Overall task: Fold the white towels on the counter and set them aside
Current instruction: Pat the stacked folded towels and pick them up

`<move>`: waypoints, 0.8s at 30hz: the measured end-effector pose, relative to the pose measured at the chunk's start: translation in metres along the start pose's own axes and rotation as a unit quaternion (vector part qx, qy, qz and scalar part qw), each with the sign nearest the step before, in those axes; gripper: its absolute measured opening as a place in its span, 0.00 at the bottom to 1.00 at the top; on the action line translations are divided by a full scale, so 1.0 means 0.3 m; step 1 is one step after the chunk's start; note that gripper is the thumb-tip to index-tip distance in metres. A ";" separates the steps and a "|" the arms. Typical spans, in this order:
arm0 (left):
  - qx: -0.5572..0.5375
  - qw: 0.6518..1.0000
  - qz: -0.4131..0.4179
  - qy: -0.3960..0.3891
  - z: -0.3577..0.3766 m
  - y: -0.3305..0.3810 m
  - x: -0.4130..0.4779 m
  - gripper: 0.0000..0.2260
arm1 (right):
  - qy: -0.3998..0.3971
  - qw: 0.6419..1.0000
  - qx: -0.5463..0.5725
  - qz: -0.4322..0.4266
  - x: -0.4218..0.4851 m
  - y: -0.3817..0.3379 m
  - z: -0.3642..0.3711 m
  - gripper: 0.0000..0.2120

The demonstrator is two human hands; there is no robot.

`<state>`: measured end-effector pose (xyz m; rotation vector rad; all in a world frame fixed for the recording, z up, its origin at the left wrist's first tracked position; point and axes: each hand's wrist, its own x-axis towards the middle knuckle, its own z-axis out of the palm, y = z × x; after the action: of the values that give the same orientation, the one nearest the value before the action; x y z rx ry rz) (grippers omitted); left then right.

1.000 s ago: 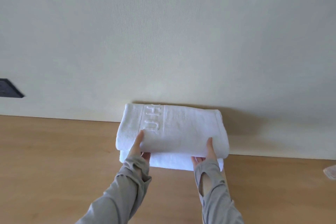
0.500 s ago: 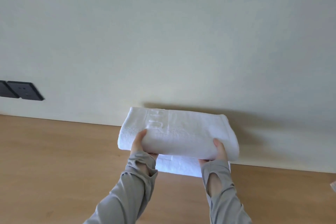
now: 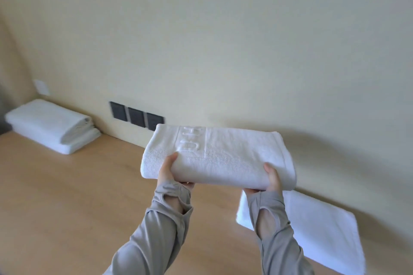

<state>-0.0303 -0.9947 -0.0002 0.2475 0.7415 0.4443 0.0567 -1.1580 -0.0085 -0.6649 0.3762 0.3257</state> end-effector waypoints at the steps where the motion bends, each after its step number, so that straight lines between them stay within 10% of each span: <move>1: -0.011 1.000 0.017 -0.001 -0.025 0.087 -0.025 0.20 | -0.016 1.000 -0.007 0.008 -0.033 0.060 0.062 0.13; 24: -0.188 0.939 0.285 0.041 -0.757 1.640 -0.420 0.27 | -0.245 0.946 -0.113 0.178 -0.785 1.430 1.037 0.10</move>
<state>-0.4188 -0.6078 0.0941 0.0795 0.6425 1.1418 -0.2539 -0.6785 0.0909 -0.7123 -0.0237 0.8693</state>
